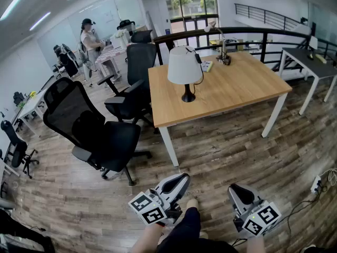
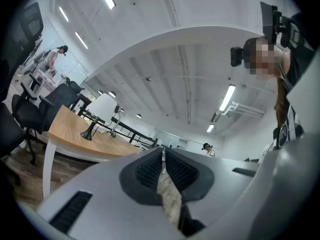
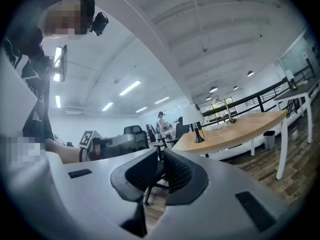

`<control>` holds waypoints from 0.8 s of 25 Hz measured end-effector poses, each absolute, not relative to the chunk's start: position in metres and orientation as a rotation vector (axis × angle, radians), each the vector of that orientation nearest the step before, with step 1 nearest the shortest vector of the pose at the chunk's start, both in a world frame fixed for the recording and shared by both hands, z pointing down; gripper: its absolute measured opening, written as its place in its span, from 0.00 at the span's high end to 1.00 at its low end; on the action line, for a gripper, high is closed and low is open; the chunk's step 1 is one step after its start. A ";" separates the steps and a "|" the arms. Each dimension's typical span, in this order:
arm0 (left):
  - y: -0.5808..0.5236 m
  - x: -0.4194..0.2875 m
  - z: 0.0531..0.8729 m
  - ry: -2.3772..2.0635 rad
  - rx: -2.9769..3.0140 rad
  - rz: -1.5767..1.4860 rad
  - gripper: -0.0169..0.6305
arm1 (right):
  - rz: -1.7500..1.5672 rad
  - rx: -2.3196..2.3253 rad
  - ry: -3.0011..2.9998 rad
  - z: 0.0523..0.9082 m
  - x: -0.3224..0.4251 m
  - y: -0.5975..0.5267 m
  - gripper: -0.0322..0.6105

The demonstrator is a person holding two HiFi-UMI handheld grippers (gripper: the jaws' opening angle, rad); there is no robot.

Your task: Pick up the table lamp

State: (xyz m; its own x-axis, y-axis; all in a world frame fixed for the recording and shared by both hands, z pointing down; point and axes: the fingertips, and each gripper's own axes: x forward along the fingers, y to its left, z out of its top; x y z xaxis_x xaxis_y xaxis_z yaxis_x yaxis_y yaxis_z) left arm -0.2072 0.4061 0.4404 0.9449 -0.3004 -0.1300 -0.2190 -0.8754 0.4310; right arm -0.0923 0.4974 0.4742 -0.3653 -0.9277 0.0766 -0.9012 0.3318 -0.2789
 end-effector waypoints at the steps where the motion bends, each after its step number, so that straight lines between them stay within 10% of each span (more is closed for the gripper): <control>1: 0.400 -0.204 0.439 -0.372 2.690 -0.269 0.93 | -0.411 -1.716 2.497 0.474 -0.091 0.490 0.86; 20: 0.222 -0.176 0.451 -0.394 2.629 -0.304 0.94 | -0.474 -1.710 2.528 0.481 -0.059 0.303 0.86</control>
State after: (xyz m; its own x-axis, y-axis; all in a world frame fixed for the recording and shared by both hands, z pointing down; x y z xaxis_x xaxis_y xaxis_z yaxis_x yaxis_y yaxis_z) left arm -0.1757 0.2224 0.4508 0.9345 -0.3250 -0.1449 -0.2230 -0.8523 0.4732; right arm -0.0592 0.3033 0.4807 -0.3859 -0.9139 0.1260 -0.8975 0.3403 -0.2806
